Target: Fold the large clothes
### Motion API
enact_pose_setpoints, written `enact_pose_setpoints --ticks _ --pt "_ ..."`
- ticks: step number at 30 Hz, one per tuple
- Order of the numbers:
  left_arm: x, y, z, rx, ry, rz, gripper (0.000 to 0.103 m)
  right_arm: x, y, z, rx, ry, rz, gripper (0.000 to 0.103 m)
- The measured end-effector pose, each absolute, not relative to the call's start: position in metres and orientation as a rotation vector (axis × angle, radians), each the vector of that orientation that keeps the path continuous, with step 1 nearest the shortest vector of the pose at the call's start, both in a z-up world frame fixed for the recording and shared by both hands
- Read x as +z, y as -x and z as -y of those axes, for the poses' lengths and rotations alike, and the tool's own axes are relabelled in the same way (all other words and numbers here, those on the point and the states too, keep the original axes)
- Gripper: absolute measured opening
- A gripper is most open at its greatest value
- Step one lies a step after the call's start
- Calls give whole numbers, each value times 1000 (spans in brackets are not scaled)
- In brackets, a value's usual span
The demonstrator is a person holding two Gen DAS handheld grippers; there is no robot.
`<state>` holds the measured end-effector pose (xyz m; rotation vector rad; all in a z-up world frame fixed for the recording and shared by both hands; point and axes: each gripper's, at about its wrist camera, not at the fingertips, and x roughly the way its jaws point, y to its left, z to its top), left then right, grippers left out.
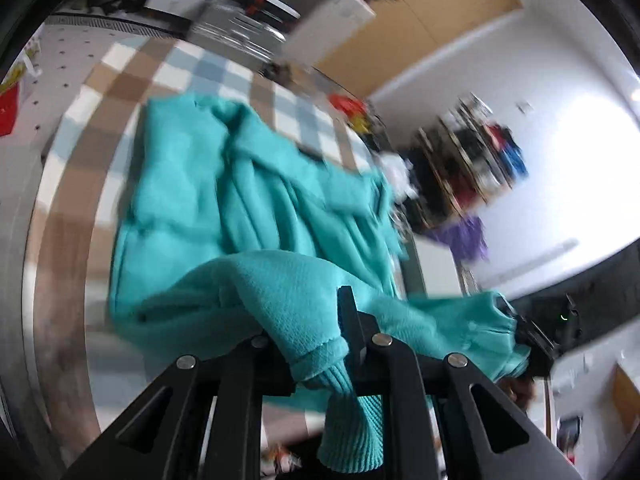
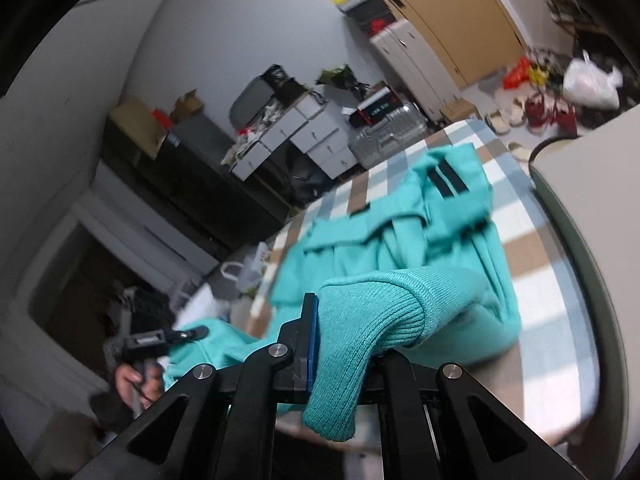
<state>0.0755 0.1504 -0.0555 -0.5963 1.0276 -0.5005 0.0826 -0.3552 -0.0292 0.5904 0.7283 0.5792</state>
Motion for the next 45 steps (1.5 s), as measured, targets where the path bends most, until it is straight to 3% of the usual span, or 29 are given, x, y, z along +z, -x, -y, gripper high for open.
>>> enact_pose_setpoints --ticks 5,13,18,22,23,24,27,28,33,41,43,45 --pt "-83 -154 -172 -428 789 -1112 11 -13 -189 347 486 -617 -875 8" --pt "-150 -228 -208 -361 984 -1314 12 -98 -336 343 359 -721 -1189 10" --pt "-170 -235 -207 -354 1010 -1420 13 -144 -365 345 352 -755 -1321 12" --pt "-159 -228 -206 -384 974 -1448 14 -138 -357 349 417 -671 -1290 14" --pt "-155 -224 -205 -387 960 -1451 14 -133 -353 352 437 -670 -1272 16" --pt "-152 -224 -206 -390 948 -1452 15 -128 -350 356 449 -667 -1250 27" --pt "-145 -221 -206 -390 889 -1454 16 -108 -329 378 445 -647 -1116 75" --pt "-142 -217 -206 -387 872 -1441 16 -101 -323 388 424 -639 -1068 81" --pt "-128 -206 -208 -376 803 -1381 17 -80 -293 401 370 -437 -898 82" --pt "-120 -220 -193 -348 754 -1419 19 -103 -283 345 454 -50 -885 83" --pt "-122 -225 -186 -367 762 -1442 34 -112 -291 336 460 -40 -904 83" --pt "-124 -227 -181 -416 779 -1449 83 -117 -296 333 466 -57 -898 83"
